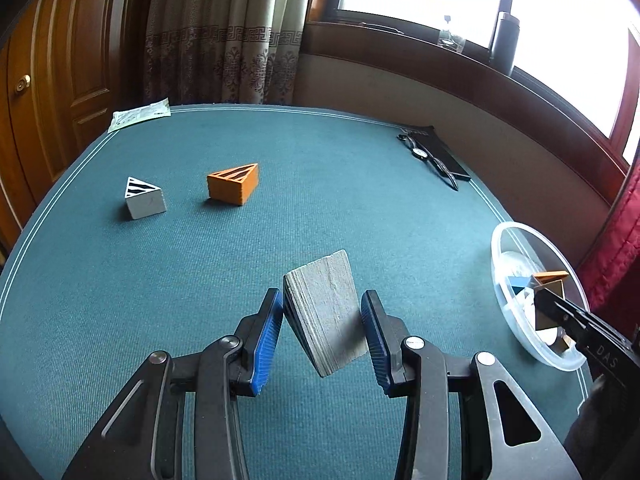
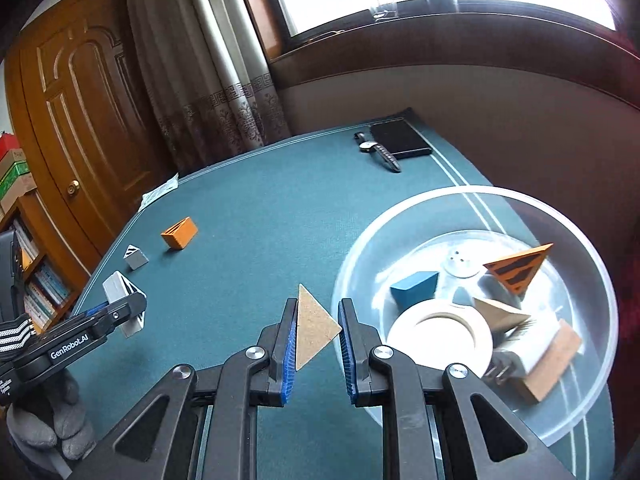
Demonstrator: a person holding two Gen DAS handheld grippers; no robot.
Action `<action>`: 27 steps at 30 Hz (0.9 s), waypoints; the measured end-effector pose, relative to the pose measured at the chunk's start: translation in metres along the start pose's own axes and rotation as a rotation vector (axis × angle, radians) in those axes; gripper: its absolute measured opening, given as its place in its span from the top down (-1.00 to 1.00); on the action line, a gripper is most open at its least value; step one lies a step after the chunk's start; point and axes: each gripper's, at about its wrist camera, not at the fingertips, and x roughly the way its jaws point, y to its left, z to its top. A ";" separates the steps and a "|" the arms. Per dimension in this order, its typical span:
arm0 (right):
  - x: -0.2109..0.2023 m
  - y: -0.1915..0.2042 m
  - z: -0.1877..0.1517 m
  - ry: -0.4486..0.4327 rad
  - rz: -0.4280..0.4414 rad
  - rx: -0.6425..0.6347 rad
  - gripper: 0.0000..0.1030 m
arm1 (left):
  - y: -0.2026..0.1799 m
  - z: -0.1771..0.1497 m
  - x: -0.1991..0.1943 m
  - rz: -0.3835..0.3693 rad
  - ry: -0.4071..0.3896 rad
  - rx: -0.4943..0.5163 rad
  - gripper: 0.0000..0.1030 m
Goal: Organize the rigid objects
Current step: 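Carry both wedges over the basin with both tools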
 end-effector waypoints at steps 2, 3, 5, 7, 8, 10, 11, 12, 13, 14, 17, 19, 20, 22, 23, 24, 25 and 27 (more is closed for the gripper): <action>-0.004 -0.011 0.001 -0.012 -0.025 0.017 0.61 | -0.009 0.001 0.002 -0.008 0.002 0.017 0.19; -0.006 -0.016 0.002 -0.017 -0.036 0.025 0.61 | -0.014 0.001 0.002 -0.012 0.003 0.026 0.19; -0.010 -0.026 0.003 -0.025 -0.055 0.037 0.61 | -0.024 0.002 0.004 -0.019 0.005 0.045 0.19; -0.013 -0.034 0.004 -0.032 -0.074 0.047 0.61 | -0.034 0.001 0.005 -0.026 0.007 0.063 0.19; -0.014 -0.037 0.004 -0.034 -0.082 0.053 0.61 | -0.038 0.001 0.005 -0.030 0.008 0.072 0.19; -0.016 -0.045 0.005 -0.039 -0.096 0.062 0.61 | -0.047 0.000 0.007 -0.036 0.011 0.090 0.19; -0.016 -0.048 0.006 -0.042 -0.102 0.065 0.61 | -0.051 0.000 0.007 -0.039 0.013 0.098 0.19; -0.017 -0.051 0.006 -0.044 -0.107 0.069 0.61 | -0.055 0.000 0.008 -0.042 0.014 0.106 0.19; -0.017 -0.053 0.006 -0.046 -0.112 0.073 0.61 | -0.058 0.000 0.009 -0.045 0.014 0.114 0.19; -0.017 -0.056 0.006 -0.048 -0.117 0.077 0.61 | -0.061 0.000 0.009 -0.048 0.015 0.120 0.19; -0.016 -0.065 0.006 -0.055 -0.134 0.102 0.59 | -0.071 0.001 0.011 -0.057 0.015 0.137 0.19; -0.016 -0.071 0.005 -0.056 -0.146 0.121 0.52 | -0.075 0.002 0.011 -0.062 0.014 0.144 0.19; -0.016 -0.074 0.005 -0.057 -0.150 0.131 0.42 | -0.077 0.003 0.011 -0.064 0.014 0.148 0.19; -0.017 -0.079 0.004 -0.064 -0.159 0.148 0.24 | -0.080 0.004 0.011 -0.067 0.014 0.153 0.19; -0.018 -0.082 0.004 -0.068 -0.164 0.152 0.22 | -0.081 0.004 0.012 -0.069 0.015 0.155 0.19; -0.018 -0.083 0.004 -0.071 -0.167 0.156 0.22 | -0.082 0.004 0.012 -0.071 0.015 0.157 0.19; -0.019 -0.084 0.004 -0.072 -0.169 0.159 0.22 | -0.083 0.004 0.012 -0.073 0.015 0.159 0.19; -0.019 -0.086 0.003 -0.074 -0.175 0.164 0.22 | -0.086 0.005 0.012 -0.078 0.017 0.163 0.19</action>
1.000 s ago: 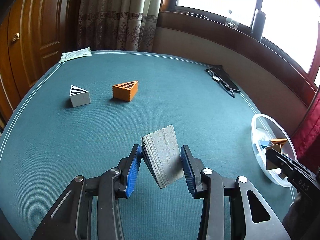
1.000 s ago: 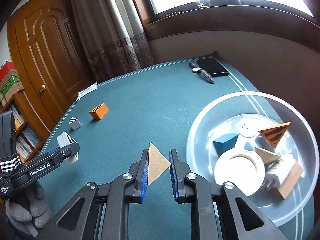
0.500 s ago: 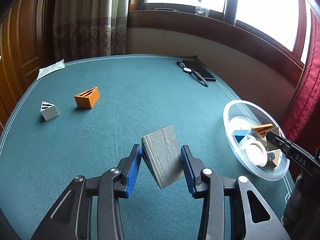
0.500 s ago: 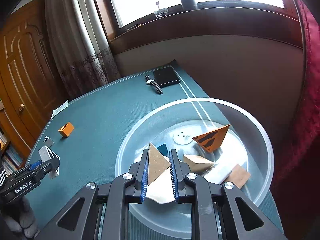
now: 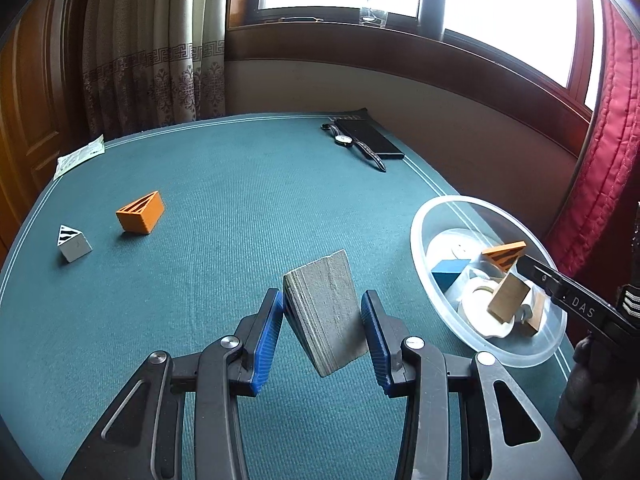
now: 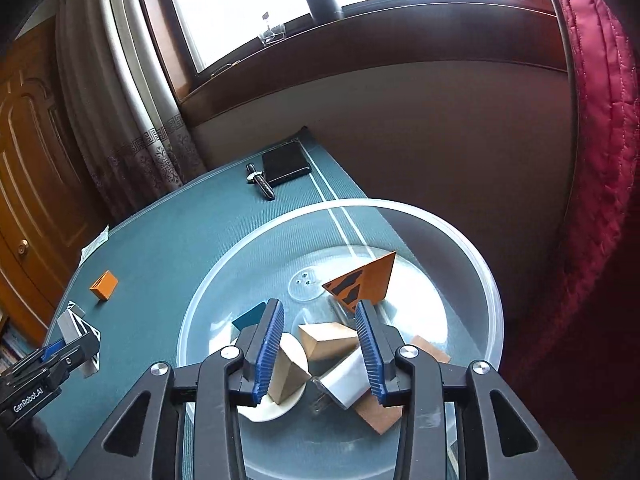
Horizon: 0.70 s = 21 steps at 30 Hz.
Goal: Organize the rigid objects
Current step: 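Carry both wedges over the basin with both tools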
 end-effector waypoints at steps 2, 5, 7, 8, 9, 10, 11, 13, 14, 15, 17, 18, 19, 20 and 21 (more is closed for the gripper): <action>0.000 -0.001 0.000 0.000 -0.003 0.004 0.22 | -0.003 0.001 0.000 -0.004 0.000 0.005 0.19; 0.001 -0.005 0.000 0.004 -0.005 0.009 0.21 | -0.006 0.002 0.001 -0.010 0.000 0.011 0.19; 0.000 -0.007 0.000 0.008 0.001 0.016 0.14 | -0.009 0.004 0.002 -0.013 -0.001 0.015 0.19; -0.001 -0.007 0.000 0.012 0.008 0.020 0.06 | -0.010 0.005 0.002 -0.015 -0.001 0.017 0.19; -0.001 -0.007 -0.001 0.015 0.019 0.022 0.01 | -0.011 0.005 0.002 -0.017 -0.001 0.019 0.19; -0.003 -0.006 -0.001 0.016 0.026 0.017 -0.02 | -0.012 0.006 0.002 -0.020 -0.002 0.020 0.19; -0.004 -0.004 -0.002 0.014 0.031 0.006 -0.06 | -0.014 0.006 0.003 -0.022 -0.002 0.022 0.19; -0.007 -0.001 -0.003 0.018 0.041 -0.018 -0.08 | -0.016 0.006 0.003 -0.026 -0.001 0.026 0.19; -0.008 0.001 -0.004 0.023 0.049 -0.034 -0.10 | -0.017 0.007 0.004 -0.029 0.000 0.028 0.19; -0.009 0.004 -0.006 0.027 0.055 -0.053 -0.15 | -0.019 0.007 0.004 -0.032 0.001 0.030 0.19; -0.009 0.009 -0.009 0.029 0.047 -0.097 -0.22 | -0.022 0.007 0.005 -0.037 0.003 0.036 0.19; -0.008 0.011 -0.011 0.028 0.030 -0.120 -0.23 | -0.024 0.007 0.006 -0.041 0.003 0.040 0.19; -0.006 0.013 -0.012 0.031 0.004 -0.141 -0.23 | -0.025 0.008 0.006 -0.043 0.002 0.044 0.19; -0.004 0.014 -0.013 0.034 -0.027 -0.157 -0.24 | -0.027 0.008 0.006 -0.046 0.001 0.048 0.19; -0.002 0.013 -0.013 0.035 -0.059 -0.164 -0.24 | -0.029 0.009 0.006 -0.050 -0.001 0.052 0.19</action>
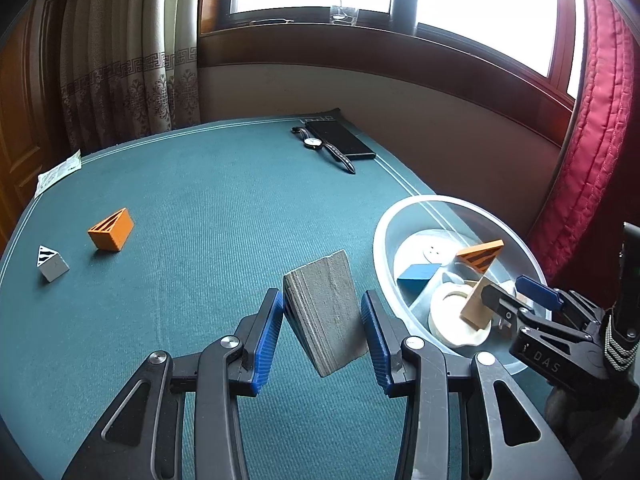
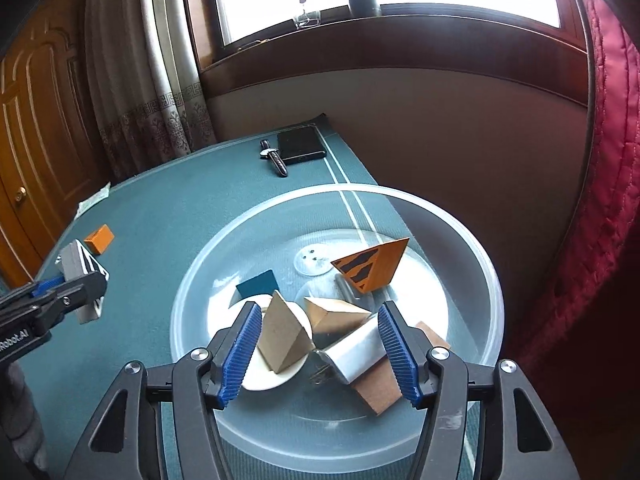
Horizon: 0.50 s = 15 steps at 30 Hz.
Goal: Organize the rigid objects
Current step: 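Carry both wedges over the basin with both tools, then lower the beige wedge into the basin and open the right tool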
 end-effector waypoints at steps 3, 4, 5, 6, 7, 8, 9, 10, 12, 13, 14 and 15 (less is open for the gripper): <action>0.002 -0.011 0.001 -0.006 -0.049 0.042 -0.29 | -0.004 0.002 0.001 -0.009 -0.002 0.009 0.19; 0.001 -0.016 0.002 -0.009 -0.054 0.066 -0.30 | -0.006 0.003 0.002 -0.012 -0.002 0.011 0.19; 0.001 -0.020 0.002 -0.013 -0.061 0.085 -0.32 | -0.007 0.004 0.003 -0.017 0.000 0.013 0.19; 0.001 -0.023 0.003 -0.016 -0.073 0.096 -0.33 | -0.009 0.005 0.004 -0.026 0.003 0.013 0.19; 0.000 -0.026 0.003 -0.021 -0.082 0.107 -0.33 | -0.011 0.006 0.006 -0.034 0.007 0.014 0.19; -0.001 -0.029 0.003 -0.023 -0.090 0.120 -0.33 | -0.013 0.007 0.008 -0.040 0.009 0.017 0.19; -0.001 -0.032 0.003 -0.024 -0.098 0.134 -0.33 | -0.016 0.008 0.009 -0.045 0.009 0.022 0.19; -0.001 -0.035 0.003 -0.025 -0.102 0.146 -0.33 | -0.019 0.009 0.010 -0.052 0.009 0.027 0.19; -0.002 -0.039 0.003 -0.029 -0.102 0.165 -0.33 | -0.024 0.011 0.013 -0.067 0.010 0.037 0.19; -0.002 -0.040 0.004 -0.031 -0.101 0.172 -0.33 | -0.027 0.013 0.015 -0.074 0.010 0.041 0.19; -0.003 -0.041 0.005 -0.034 -0.098 0.177 -0.33 | -0.030 0.014 0.017 -0.081 0.011 0.045 0.19; -0.003 -0.042 0.005 -0.037 -0.094 0.181 -0.33 | -0.033 0.015 0.019 -0.089 0.013 0.050 0.19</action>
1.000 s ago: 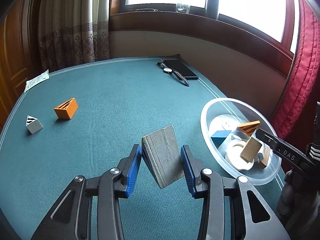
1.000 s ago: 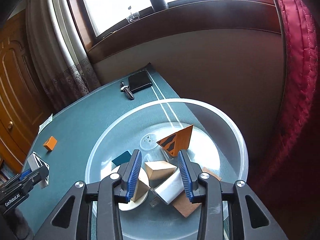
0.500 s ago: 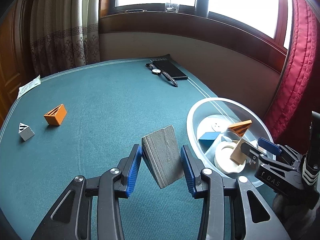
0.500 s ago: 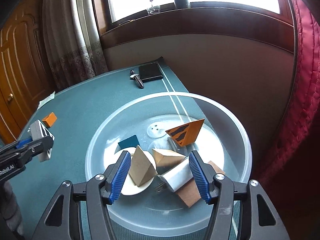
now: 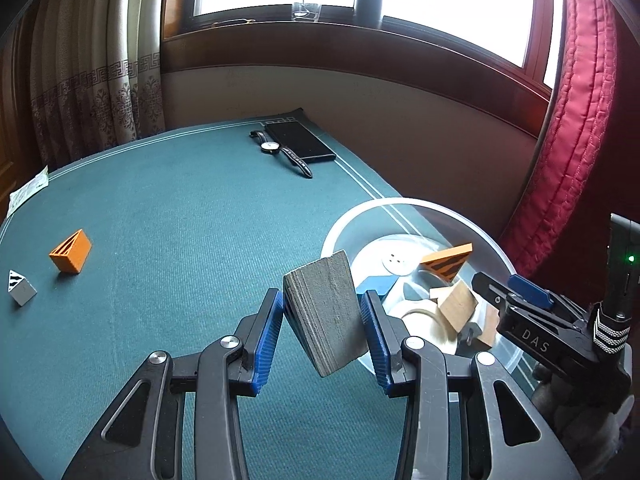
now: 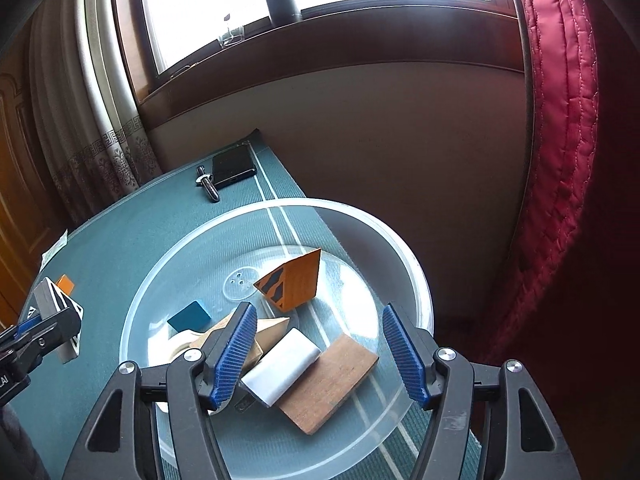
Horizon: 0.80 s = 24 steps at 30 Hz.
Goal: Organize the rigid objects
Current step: 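Lower the beige wedge into the basin and open the right tool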
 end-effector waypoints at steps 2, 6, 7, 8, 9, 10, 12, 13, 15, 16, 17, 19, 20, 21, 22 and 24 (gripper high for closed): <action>-0.001 0.000 0.000 -0.004 0.008 0.002 -0.33 | -0.006 0.002 0.005 -0.014 0.007 0.008 0.19; 0.000 -0.001 0.000 -0.003 0.020 0.009 -0.33 | -0.015 0.005 0.013 -0.033 0.015 0.023 0.19; 0.000 0.000 0.000 -0.003 0.020 0.011 -0.33 | -0.018 0.006 0.015 -0.038 0.015 0.028 0.19; 0.001 0.000 0.000 -0.002 0.021 0.012 -0.33 | -0.020 0.007 0.016 -0.045 0.014 0.032 0.19; 0.000 0.000 0.000 -0.002 0.021 0.014 -0.33 | -0.022 0.007 0.018 -0.054 0.014 0.037 0.19; 0.000 0.000 -0.001 -0.002 0.022 0.017 -0.33 | -0.024 0.008 0.019 -0.062 0.015 0.042 0.18; 0.001 0.000 0.000 -0.002 0.023 0.020 -0.33 | -0.025 0.009 0.022 -0.066 0.017 0.037 0.14; 0.000 0.000 0.000 -0.003 0.024 0.022 -0.33 | -0.023 0.008 0.024 -0.069 0.021 0.027 0.02; 0.000 -0.001 0.000 -0.007 0.027 0.025 -0.33 | -0.019 0.007 0.025 -0.059 0.016 0.005 -0.05; 0.000 -0.001 0.001 -0.009 0.028 0.026 -0.33 | -0.017 0.007 0.025 -0.054 0.017 0.001 -0.05; 0.000 -0.001 0.001 -0.011 0.029 0.026 -0.33 | -0.015 0.006 0.026 -0.050 0.020 -0.003 -0.05; 0.000 -0.001 0.000 -0.011 0.029 0.025 -0.33 | -0.012 0.006 0.026 -0.044 0.020 -0.010 -0.05; 0.000 0.000 0.000 -0.010 0.030 0.025 -0.33 | -0.011 0.005 0.025 -0.042 0.019 -0.012 -0.05; 0.000 0.000 -0.001 -0.009 0.030 0.024 -0.33 | -0.011 0.005 0.025 -0.039 0.017 -0.012 -0.05; 0.000 0.001 -0.001 -0.009 0.030 0.023 -0.33 | -0.010 0.005 0.025 -0.036 0.016 -0.013 -0.05; 0.000 0.002 -0.001 -0.009 0.031 0.021 -0.33 | -0.009 0.004 0.024 -0.033 0.015 -0.017 -0.08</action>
